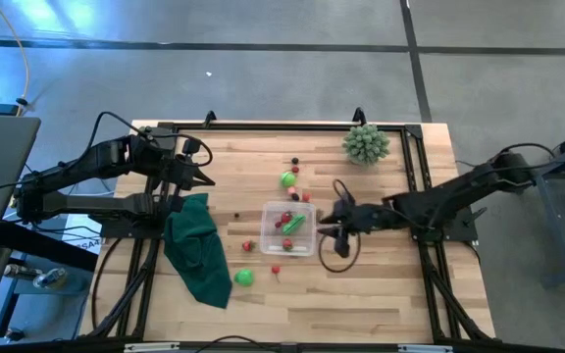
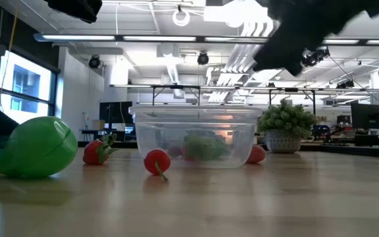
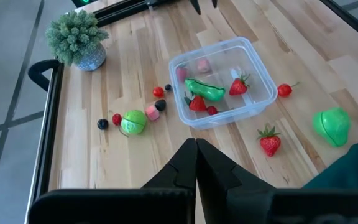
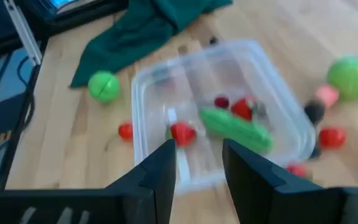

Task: Pick and placing Produce into tupperware
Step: Put the pink peach into the transparent bin

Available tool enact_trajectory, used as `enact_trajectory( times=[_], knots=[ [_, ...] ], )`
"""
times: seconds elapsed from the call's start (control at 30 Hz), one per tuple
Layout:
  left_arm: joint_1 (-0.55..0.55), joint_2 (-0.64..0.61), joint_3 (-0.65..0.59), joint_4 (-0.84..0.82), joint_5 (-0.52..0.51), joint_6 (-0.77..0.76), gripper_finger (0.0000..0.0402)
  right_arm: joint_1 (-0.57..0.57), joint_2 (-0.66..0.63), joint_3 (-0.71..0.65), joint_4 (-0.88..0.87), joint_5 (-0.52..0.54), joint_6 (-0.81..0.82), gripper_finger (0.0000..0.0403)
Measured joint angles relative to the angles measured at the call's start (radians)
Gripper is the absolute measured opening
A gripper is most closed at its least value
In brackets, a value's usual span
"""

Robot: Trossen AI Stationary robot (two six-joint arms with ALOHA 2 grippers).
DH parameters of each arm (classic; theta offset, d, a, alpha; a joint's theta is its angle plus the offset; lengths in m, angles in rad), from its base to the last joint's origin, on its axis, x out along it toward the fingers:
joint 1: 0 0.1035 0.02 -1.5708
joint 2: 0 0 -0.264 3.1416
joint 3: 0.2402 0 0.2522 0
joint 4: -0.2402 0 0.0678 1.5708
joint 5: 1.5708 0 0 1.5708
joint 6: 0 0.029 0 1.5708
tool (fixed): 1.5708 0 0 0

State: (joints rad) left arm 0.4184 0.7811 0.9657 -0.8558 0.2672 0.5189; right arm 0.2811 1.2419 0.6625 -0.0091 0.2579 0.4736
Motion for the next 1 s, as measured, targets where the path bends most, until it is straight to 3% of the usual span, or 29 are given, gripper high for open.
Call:
enact_trajectory(
  times=[0.3, 0.47, 0.67, 1.0],
  knots=[
    [0.000, 0.000, 0.000, 0.000, 0.000, 0.000, 0.0001, 0.043, -0.003, -0.317, 0.330, 0.095, 0.008, 0.0125],
    [0.000, 0.000, 0.000, 0.000, 0.000, 0.000, 0.0001, 0.043, 0.033, -0.444, 0.584, 0.144, 0.019, 0.0152],
    [0.000, 0.000, 0.000, 0.000, 0.000, 0.000, 0.0001, 0.043, 0.094, -0.456, 0.637, 0.159, -0.201, 0.0210],
    [0.000, 0.000, 0.000, 0.000, 0.000, 0.000, 0.0001, 0.032, 0.251, -0.380, 0.659, 0.036, -0.271, 0.0213]
  ],
)
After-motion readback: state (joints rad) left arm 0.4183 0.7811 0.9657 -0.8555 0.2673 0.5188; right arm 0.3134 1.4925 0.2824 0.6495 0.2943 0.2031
